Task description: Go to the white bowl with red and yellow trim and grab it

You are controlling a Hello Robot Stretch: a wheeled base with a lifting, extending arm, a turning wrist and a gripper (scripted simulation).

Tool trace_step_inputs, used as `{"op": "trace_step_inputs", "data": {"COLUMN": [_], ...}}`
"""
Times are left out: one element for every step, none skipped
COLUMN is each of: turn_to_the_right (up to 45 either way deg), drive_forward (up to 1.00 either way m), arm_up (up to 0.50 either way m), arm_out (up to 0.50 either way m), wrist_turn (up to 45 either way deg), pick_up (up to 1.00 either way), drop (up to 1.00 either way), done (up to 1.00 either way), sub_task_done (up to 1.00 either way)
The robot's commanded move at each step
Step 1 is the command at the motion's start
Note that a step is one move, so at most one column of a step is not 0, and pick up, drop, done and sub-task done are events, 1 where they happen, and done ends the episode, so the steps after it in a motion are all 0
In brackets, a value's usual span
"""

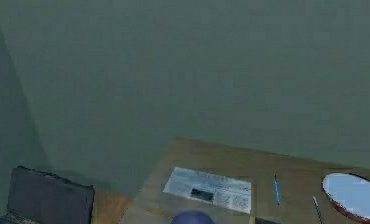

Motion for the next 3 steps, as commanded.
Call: {"op": "trace_step_inputs", "data": {"turn_to_the_right": [-39.0, 0.0, 0.0], "drive_forward": [0.0, 0.0, 0.0], "arm_up": [0.0, 0.5, 0.38], "arm_out": [0.0, 0.0, 0.0], "wrist_turn": [0.0, 0.0, 0.0], "pick_up": [0.0, 0.0, 0.0], "drop": [0.0, 0.0, 0.0], "done": [0.0, 0.0, 0.0], "sub_task_done": [0.0, 0.0, 0.0]}}
